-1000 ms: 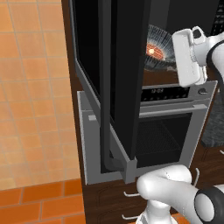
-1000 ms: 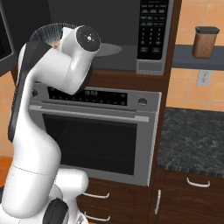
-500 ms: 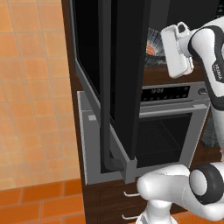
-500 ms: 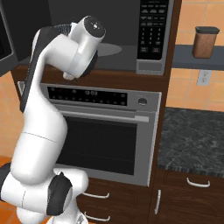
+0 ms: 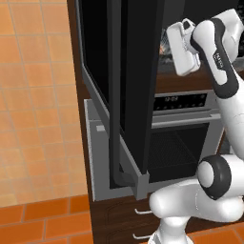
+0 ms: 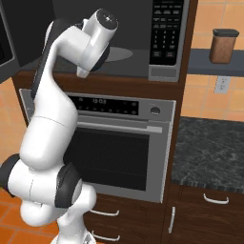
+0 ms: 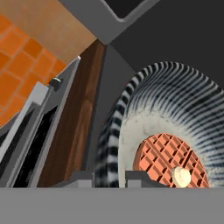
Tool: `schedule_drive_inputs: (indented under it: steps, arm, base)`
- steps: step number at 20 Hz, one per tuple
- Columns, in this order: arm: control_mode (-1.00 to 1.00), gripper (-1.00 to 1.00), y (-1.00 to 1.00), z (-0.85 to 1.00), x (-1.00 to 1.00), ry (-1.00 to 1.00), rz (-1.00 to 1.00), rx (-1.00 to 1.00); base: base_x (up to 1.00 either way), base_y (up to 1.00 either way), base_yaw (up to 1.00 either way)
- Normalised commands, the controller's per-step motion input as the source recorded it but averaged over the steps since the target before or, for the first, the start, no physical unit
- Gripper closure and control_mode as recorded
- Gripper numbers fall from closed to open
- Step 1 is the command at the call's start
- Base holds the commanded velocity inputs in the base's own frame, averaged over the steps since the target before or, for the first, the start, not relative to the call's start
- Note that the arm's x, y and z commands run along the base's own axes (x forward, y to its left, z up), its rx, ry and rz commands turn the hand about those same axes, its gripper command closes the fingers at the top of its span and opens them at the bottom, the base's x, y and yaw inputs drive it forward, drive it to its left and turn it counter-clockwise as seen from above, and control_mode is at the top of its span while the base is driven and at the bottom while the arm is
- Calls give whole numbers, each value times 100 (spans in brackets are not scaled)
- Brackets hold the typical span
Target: Open the microwave, place the bowl with waffle inside the microwave, then close the microwave door and turn it on.
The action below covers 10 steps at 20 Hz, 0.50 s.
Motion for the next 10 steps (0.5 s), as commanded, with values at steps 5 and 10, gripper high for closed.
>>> schedule_drive_inputs:
  steps: [5, 10]
  arm:
    - [-100, 100, -1, 0, 64, 4, 0, -3]
    - [-100, 100, -1, 0, 69, 3, 0, -4]
  base:
    - [0, 0, 0]
    - [0, 0, 0]
